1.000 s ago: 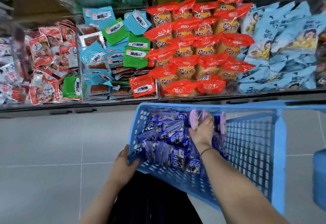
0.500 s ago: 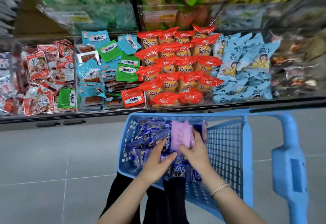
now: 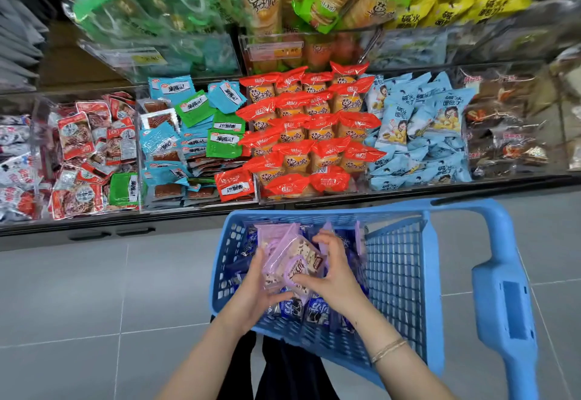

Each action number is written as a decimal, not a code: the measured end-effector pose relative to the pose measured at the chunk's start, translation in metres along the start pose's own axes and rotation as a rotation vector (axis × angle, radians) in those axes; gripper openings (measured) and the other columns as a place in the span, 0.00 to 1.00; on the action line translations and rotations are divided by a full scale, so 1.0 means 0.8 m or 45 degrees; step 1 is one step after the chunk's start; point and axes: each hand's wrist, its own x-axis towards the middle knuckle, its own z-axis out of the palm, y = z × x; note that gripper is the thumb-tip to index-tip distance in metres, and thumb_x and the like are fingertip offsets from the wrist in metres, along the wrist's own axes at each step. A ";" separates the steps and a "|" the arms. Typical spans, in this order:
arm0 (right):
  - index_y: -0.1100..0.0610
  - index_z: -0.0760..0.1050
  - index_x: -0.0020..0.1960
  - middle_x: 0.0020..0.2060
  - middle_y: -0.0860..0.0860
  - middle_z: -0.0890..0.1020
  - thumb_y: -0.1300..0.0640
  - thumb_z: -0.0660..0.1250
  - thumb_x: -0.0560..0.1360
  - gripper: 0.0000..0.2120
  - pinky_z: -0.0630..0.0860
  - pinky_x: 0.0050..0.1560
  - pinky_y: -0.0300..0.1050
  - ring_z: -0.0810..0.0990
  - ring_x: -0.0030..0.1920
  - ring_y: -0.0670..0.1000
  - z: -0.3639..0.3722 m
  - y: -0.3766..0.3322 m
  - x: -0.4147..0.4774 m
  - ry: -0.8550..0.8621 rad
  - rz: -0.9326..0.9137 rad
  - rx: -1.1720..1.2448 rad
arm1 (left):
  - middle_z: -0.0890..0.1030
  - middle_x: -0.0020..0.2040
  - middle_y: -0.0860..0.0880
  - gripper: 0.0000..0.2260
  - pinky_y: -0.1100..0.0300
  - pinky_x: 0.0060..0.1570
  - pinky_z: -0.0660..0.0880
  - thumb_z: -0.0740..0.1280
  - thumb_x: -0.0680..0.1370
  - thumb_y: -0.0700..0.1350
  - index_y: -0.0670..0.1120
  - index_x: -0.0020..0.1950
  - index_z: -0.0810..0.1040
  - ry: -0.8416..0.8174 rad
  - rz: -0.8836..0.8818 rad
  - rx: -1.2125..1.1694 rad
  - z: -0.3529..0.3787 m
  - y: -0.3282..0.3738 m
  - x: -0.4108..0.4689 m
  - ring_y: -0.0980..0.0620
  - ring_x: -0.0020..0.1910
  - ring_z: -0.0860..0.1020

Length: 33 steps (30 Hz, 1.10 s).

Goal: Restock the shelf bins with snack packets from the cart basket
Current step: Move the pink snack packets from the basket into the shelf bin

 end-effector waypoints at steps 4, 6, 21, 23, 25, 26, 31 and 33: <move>0.36 0.68 0.61 0.54 0.32 0.77 0.34 0.71 0.62 0.29 0.73 0.52 0.32 0.76 0.56 0.37 0.009 0.003 -0.004 -0.029 0.206 0.213 | 0.79 0.64 0.51 0.28 0.54 0.55 0.78 0.46 0.72 0.69 0.62 0.67 0.69 0.024 0.008 0.099 0.000 0.006 0.002 0.47 0.60 0.79; 0.42 0.75 0.50 0.46 0.39 0.82 0.34 0.67 0.67 0.17 0.76 0.50 0.41 0.80 0.49 0.45 0.014 0.007 -0.007 0.090 0.271 0.278 | 0.82 0.58 0.53 0.25 0.59 0.49 0.79 0.47 0.72 0.69 0.63 0.61 0.73 0.024 -0.001 0.112 0.004 0.011 0.002 0.49 0.57 0.81; 0.46 0.76 0.44 0.43 0.50 0.79 0.46 0.62 0.77 0.07 0.70 0.42 0.33 0.77 0.43 0.51 0.022 -0.009 -0.025 0.148 0.231 -0.045 | 0.84 0.55 0.49 0.29 0.52 0.51 0.80 0.75 0.67 0.43 0.51 0.65 0.69 -0.002 -0.063 0.325 0.009 0.012 0.001 0.46 0.52 0.83; 0.44 0.72 0.59 0.57 0.44 0.73 0.45 0.67 0.74 0.15 0.69 0.52 0.32 0.73 0.57 0.45 0.007 -0.010 -0.020 0.216 0.159 -0.345 | 0.84 0.52 0.48 0.24 0.47 0.54 0.79 0.73 0.69 0.40 0.50 0.62 0.70 0.011 -0.091 0.558 0.005 0.024 0.002 0.46 0.49 0.84; 0.46 0.56 0.74 0.70 0.43 0.61 0.44 0.71 0.69 0.39 0.63 0.68 0.41 0.60 0.70 0.43 -0.010 -0.006 -0.014 0.175 -0.039 -0.656 | 0.83 0.50 0.49 0.19 0.50 0.54 0.78 0.73 0.70 0.42 0.49 0.57 0.71 -0.047 -0.081 1.125 0.000 0.035 0.003 0.49 0.47 0.83; 0.44 0.49 0.76 0.73 0.42 0.55 0.44 0.71 0.67 0.45 0.56 0.73 0.43 0.53 0.73 0.43 -0.015 -0.005 -0.011 0.040 -0.162 -0.807 | 0.82 0.50 0.49 0.17 0.54 0.51 0.78 0.73 0.70 0.45 0.50 0.55 0.70 -0.085 -0.071 1.457 0.001 0.039 0.003 0.50 0.46 0.82; 0.44 0.67 0.59 0.53 0.45 0.74 0.49 0.71 0.65 0.25 0.73 0.51 0.44 0.75 0.55 0.49 -0.014 -0.005 0.006 -0.573 -0.174 -0.939 | 0.78 0.43 0.53 0.31 0.61 0.38 0.73 0.72 0.66 0.43 0.51 0.65 0.63 -0.162 -0.157 1.704 0.007 0.037 0.009 0.51 0.42 0.79; 0.46 0.68 0.52 0.46 0.45 0.75 0.50 0.73 0.65 0.19 0.75 0.45 0.46 0.77 0.46 0.50 -0.015 0.000 0.009 -0.599 -0.049 -0.812 | 0.79 0.49 0.51 0.40 0.61 0.44 0.73 0.75 0.66 0.47 0.51 0.72 0.57 -0.126 -0.192 1.563 0.000 0.032 0.015 0.51 0.48 0.79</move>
